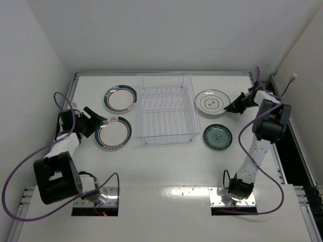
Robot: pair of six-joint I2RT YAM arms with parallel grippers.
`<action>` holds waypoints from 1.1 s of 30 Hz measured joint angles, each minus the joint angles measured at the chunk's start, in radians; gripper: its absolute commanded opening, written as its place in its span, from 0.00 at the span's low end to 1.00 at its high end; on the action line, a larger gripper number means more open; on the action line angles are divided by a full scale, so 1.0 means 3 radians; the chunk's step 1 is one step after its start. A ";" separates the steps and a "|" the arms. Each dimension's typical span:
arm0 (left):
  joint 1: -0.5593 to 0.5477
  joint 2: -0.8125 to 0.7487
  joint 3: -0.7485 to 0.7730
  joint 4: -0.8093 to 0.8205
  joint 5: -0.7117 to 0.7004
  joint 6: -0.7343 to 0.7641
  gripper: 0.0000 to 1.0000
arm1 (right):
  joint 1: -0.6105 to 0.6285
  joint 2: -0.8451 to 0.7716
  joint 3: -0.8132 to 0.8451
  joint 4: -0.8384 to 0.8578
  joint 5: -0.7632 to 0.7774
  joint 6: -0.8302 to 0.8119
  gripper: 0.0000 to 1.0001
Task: Load the plates into the dish rack
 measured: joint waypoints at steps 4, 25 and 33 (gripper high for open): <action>0.0000 0.0000 0.0000 0.0000 0.0000 0.0000 0.71 | 0.0018 -0.0281 -0.0010 -0.0066 0.0312 -0.0028 0.00; -0.0001 0.0052 0.0000 0.0000 0.0000 -0.0001 0.71 | 0.2125 -0.1567 0.0930 -0.0202 0.3346 -0.0768 0.00; -0.0001 0.0084 -0.0001 0.0003 0.0000 -0.0001 0.71 | 0.2454 -0.0963 0.1138 -0.0487 0.3997 -0.0886 0.00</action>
